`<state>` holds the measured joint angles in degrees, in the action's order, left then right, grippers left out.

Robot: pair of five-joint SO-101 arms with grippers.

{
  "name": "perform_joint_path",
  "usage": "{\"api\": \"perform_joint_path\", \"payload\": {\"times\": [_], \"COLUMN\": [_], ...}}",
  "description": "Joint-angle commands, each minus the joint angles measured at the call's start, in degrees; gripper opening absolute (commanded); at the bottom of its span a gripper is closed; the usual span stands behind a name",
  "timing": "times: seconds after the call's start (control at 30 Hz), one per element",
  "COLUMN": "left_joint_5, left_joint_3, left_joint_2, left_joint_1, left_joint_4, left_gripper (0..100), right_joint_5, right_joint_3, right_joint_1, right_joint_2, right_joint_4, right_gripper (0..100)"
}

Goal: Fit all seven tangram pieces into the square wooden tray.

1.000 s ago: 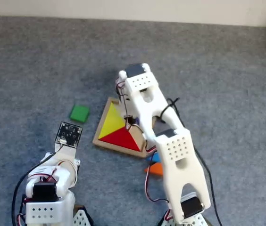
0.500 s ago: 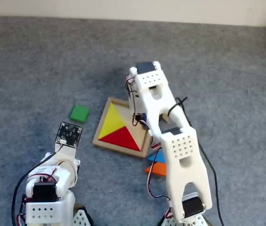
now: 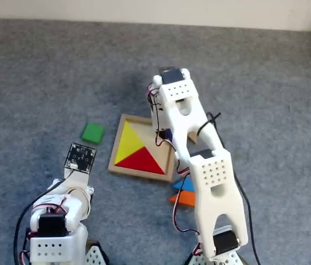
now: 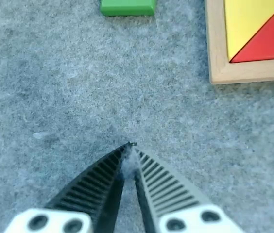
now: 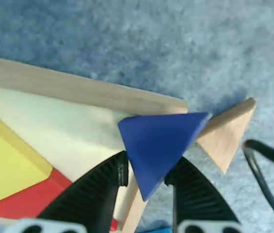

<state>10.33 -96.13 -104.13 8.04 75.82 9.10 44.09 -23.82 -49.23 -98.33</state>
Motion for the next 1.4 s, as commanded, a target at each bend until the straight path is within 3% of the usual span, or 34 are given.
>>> {"api": "perform_joint_path", "payload": {"times": [0.0, 0.3, 0.57, 0.67, 0.9, 1.1, 1.37], "left_joint_5": [-0.18, -0.18, -0.18, -0.18, -0.18, -0.18, -0.18], "left_joint_3": [-1.01, -1.01, -1.01, -1.01, -1.01, -1.01, -1.01], "left_joint_2": [-0.4, -0.4, -0.4, -0.4, -0.4, -0.4, -0.4], "left_joint_1": [0.66, 0.66, 0.66, 0.66, 0.66, 0.66, 0.66], "left_joint_4": [0.18, 0.18, 0.18, 0.18, 0.18, 0.18, 0.18], "left_gripper": [0, 0, 0, 0, 0, 0, 0], "right_joint_5": [-4.57, -9.93, -9.93, -13.63, -16.09, -18.64, -18.64], "right_joint_3": [2.59, -0.75, -0.4, -0.31, -0.66, -0.31, -0.31], "right_joint_1": [0.48, 0.57, 0.57, 0.04, -2.59, -3.38, -4.0], "right_joint_2": [4.79, 4.97, 5.32, 5.32, 5.05, 5.41, 5.41], "right_joint_4": [0.57, 0.92, 0.57, 0.57, 0.57, -2.51, -2.51], "right_gripper": [11.5, 2.7, 2.0, 2.0, 3.3, 13.5, 13.8]}}
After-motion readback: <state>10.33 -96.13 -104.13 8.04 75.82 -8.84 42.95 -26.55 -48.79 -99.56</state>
